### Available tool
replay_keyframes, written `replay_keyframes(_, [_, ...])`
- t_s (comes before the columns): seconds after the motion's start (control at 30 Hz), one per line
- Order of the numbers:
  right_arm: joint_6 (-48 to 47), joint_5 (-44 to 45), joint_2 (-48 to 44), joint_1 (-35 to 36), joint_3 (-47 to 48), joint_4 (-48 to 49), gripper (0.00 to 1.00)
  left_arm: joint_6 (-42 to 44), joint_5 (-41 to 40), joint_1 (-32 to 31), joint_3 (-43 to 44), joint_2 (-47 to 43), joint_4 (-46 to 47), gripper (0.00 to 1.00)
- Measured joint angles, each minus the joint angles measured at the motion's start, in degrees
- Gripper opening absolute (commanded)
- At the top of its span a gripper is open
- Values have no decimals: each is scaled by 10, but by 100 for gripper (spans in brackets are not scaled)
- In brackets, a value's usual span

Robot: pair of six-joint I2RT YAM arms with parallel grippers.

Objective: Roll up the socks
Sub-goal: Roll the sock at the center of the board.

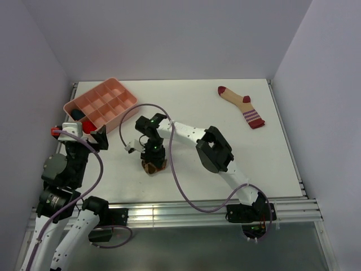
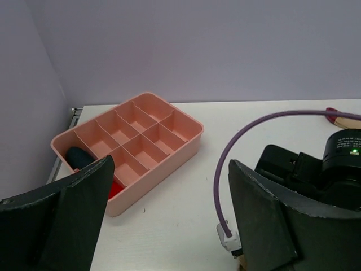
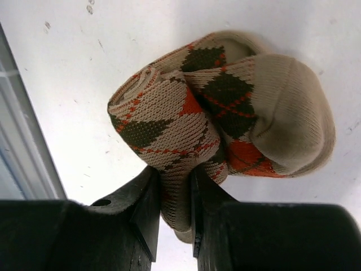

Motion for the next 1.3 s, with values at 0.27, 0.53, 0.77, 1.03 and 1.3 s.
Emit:
replay_keyframes(0.27, [49,-38,16,-21,14,-7,0,50,143,-1,40,-28,-74,82])
replay_keyframes(0.53, [78,-57,21,-34,15,-9,0,84,362,-9,-9,35,-111,76])
replay_keyframes(0.77, [85,-67,20,-39,11,-7,0,84,406,-36,-32,124,-117,74])
replay_keyframes(1.03, [86,-67,18,-40,7,-3,0,151,335,-170,-31,264,-117,74])
replay_keyframes(1.3, [86,-67,15,-40,2,0,0,209,283,-193,-150,284,-28,64])
